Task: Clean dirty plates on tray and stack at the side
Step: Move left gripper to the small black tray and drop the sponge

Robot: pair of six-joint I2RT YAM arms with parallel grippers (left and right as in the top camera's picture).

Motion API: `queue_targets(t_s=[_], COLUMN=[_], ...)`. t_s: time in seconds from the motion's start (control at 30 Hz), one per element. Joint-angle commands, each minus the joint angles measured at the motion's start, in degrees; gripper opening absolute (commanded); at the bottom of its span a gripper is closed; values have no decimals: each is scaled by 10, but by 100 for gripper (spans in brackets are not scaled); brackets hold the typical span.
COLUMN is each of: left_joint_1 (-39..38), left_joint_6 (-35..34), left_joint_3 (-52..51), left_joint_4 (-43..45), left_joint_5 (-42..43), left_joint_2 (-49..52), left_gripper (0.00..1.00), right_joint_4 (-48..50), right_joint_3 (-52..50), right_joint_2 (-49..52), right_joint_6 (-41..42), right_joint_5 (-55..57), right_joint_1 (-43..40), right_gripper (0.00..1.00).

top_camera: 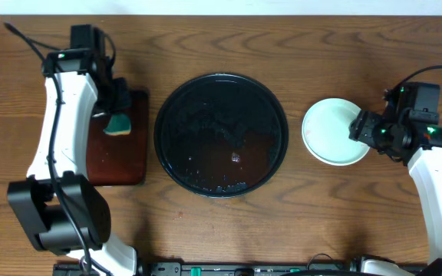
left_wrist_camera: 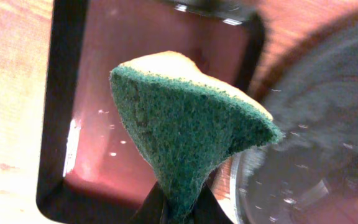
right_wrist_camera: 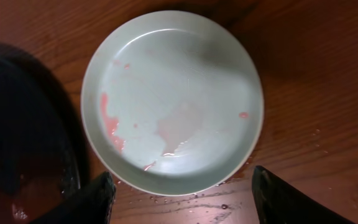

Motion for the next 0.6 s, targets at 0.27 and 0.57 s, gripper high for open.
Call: queue_targets(t_s=[0.27,0.57], left_joint_1=[28,29], left_joint_6=[12,11], left_joint_3=[-61,-61], left_joint_4=[32,37], left_joint_5=[-7,-7], left_joint_2=[80,88], left_gripper=[9,65], right_joint_4=[0,-3], right_joint_3=[1,1], right_joint_2=[-1,-2], right_joint_6=[-14,-14], right_joint_5=[-3,-3], right_joint_1=[11,12], right_gripper=[70,72])
